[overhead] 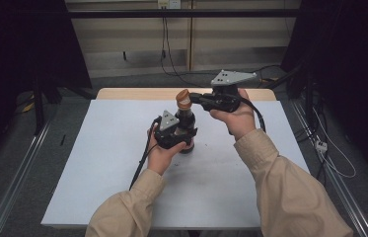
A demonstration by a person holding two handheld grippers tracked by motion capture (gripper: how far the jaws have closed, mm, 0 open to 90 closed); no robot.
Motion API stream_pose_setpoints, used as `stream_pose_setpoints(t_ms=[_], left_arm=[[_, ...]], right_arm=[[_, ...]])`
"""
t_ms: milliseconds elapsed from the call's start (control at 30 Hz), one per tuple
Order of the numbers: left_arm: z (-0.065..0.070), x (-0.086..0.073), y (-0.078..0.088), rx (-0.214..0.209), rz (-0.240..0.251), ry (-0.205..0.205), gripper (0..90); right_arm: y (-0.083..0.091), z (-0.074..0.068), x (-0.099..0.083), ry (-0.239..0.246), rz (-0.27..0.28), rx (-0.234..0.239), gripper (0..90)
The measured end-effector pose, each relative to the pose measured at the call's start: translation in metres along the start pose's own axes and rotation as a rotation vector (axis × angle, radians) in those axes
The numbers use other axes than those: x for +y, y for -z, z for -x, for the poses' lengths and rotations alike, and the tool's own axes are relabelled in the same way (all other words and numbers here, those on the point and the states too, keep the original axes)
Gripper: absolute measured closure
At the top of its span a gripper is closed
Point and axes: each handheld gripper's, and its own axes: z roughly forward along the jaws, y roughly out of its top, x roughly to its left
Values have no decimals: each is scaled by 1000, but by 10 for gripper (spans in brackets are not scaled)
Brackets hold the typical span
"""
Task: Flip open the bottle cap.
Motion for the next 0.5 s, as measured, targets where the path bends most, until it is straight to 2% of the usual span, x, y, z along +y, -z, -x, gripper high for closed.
stream_pose_setpoints(t_ms=[100,233,500], left_arm=[[-1,-2,-1,-9,5,24,294],[1,-4,-1,5,20,24,296],[1,-4,-1,9,13,4,298]], right_arm=[[0,0,0,-3,4,0,900],[0,0,2,1,5,-1,900],[-1,1,4,-15,19,6,900]])
